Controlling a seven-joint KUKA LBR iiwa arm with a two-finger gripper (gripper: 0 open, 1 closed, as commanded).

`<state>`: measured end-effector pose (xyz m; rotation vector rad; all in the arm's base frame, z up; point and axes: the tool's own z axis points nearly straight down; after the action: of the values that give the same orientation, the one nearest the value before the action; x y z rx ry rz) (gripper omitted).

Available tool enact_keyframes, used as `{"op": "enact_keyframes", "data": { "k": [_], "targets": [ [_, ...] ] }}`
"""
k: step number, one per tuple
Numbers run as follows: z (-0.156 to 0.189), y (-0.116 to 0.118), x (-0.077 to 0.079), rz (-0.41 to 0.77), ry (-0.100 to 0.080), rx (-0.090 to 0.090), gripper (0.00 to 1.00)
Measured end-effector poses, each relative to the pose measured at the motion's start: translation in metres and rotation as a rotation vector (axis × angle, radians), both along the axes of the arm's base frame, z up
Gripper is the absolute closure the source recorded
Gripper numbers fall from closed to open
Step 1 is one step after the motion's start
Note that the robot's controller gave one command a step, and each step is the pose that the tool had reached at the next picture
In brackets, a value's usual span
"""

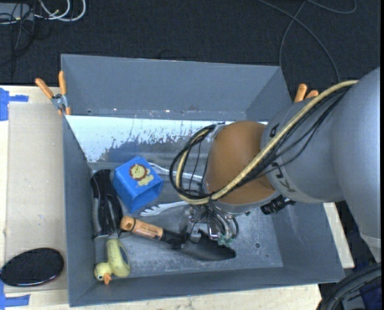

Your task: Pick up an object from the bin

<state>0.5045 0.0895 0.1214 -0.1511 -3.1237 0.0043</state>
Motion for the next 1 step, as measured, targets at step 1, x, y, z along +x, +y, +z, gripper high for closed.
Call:
{"op": "enact_keyframes", "data": {
  "k": [1],
  "targets": [
    [0.0279, -0.0024, -0.0013, -0.257, 0.001, -0.005, 1.00]
  ]
}}
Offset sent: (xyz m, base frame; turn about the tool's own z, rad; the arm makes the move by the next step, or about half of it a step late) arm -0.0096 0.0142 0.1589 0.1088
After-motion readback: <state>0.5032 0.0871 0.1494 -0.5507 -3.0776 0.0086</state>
